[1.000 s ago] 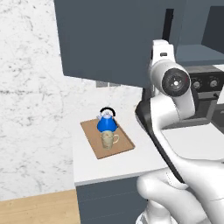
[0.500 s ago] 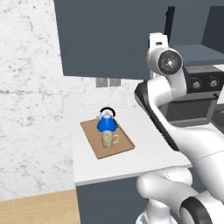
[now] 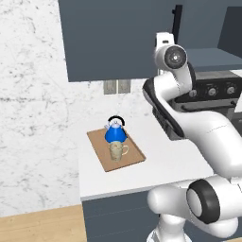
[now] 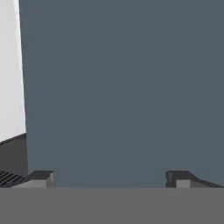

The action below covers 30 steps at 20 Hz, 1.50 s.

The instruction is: Pick the kettle from the counter and place it on the tray. Then pick the mug from the cabinet and place it on the tray. Then close the cabinet doors.

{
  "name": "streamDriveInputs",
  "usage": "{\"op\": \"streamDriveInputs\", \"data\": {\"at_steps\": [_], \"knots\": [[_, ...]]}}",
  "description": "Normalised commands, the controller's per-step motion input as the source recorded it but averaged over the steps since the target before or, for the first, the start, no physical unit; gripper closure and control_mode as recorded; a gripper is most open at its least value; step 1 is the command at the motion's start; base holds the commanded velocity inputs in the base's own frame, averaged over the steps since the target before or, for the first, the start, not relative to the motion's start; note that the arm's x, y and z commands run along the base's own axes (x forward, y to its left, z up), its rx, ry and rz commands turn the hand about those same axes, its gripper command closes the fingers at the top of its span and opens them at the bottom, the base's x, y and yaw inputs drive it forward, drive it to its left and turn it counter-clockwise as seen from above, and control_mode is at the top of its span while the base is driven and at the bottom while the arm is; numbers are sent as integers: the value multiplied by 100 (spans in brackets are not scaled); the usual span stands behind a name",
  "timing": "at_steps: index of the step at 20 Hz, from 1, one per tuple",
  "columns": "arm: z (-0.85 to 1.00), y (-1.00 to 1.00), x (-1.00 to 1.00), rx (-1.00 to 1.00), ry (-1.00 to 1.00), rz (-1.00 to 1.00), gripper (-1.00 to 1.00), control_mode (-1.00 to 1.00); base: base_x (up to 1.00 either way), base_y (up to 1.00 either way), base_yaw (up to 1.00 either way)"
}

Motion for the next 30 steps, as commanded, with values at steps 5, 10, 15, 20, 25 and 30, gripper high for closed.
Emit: {"op": "streamDriveInputs", "data": {"at_steps": [5, 10, 15, 20, 25, 30], "knots": [[-24, 2, 36, -7, 0, 7, -100, -100, 0, 0, 0], [-21, 7, 21, -13, 0, 7, -100, -100, 0, 0, 0], [-5, 3, -30, -4, 2, 12, -100, -100, 0, 0, 0], [2, 6, -96, 0, 9, 15, -100, -100, 0, 0, 0], [3, 9, -90, 0, 15, 11, -100, -100, 0, 0, 0], [1, 6, -90, 0, 8, 6, -100, -100, 0, 0, 0]]}}
